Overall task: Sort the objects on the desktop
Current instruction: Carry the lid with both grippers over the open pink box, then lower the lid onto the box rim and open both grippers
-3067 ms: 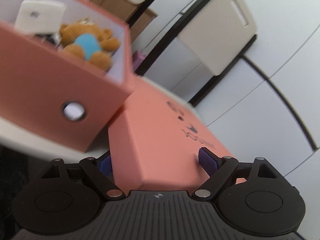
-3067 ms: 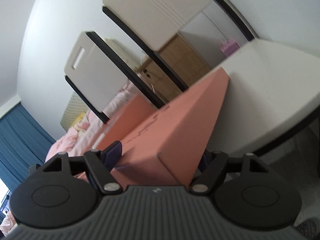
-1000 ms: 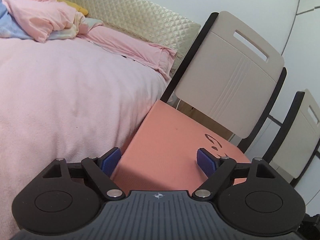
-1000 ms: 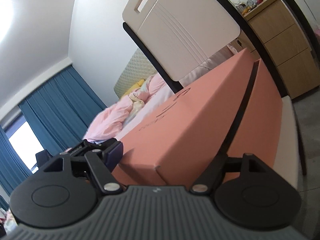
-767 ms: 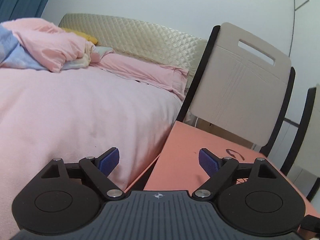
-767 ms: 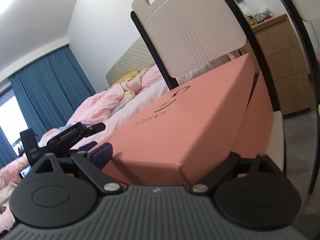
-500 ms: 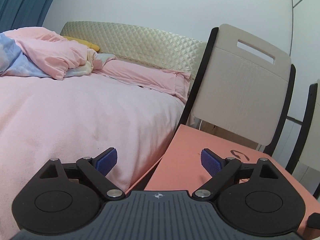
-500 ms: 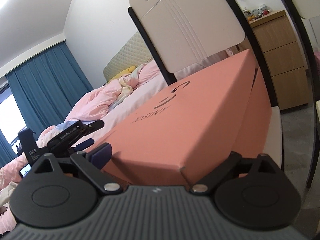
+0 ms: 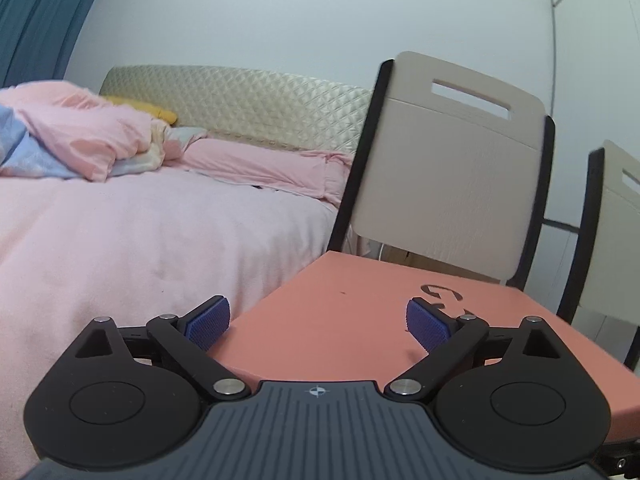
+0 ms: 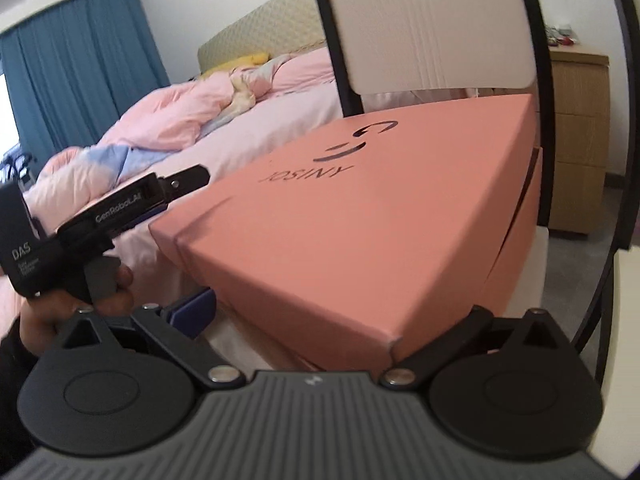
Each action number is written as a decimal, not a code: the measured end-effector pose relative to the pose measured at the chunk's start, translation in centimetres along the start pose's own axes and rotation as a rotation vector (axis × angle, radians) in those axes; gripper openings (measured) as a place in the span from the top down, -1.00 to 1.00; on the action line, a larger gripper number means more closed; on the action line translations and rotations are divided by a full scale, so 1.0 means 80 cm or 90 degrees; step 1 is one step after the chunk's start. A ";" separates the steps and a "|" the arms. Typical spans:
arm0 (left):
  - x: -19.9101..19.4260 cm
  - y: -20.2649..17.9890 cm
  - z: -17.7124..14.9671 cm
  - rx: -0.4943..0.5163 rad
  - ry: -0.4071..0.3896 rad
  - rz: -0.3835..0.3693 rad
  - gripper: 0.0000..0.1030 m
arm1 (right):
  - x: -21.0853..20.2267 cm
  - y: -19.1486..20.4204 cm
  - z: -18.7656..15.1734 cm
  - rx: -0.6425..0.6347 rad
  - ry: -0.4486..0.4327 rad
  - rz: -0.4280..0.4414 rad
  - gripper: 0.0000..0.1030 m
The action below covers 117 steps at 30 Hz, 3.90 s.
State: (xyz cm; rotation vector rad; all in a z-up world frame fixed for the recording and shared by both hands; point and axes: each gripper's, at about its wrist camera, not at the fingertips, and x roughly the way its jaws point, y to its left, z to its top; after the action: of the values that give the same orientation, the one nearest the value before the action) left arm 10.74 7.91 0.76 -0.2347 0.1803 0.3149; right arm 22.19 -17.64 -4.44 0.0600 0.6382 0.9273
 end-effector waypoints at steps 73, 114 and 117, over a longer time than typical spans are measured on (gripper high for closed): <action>0.054 0.001 -0.020 0.114 0.097 0.041 -0.89 | -0.026 -0.113 -0.088 0.321 -0.133 0.063 -0.48; -0.050 -0.043 -0.074 0.169 0.032 -0.087 -1.00 | -0.140 -0.020 -0.138 -0.097 -0.212 -0.132 -0.53; -0.058 -0.039 -0.082 0.167 0.014 -0.065 -1.00 | -0.122 -0.019 -0.151 -0.138 -0.200 -0.164 -0.47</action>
State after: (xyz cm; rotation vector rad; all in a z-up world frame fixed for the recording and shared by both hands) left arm 6.51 2.01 -3.92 0.0123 0.2289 0.1838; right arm 12.62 -28.63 -10.05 -0.0679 0.2445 0.7132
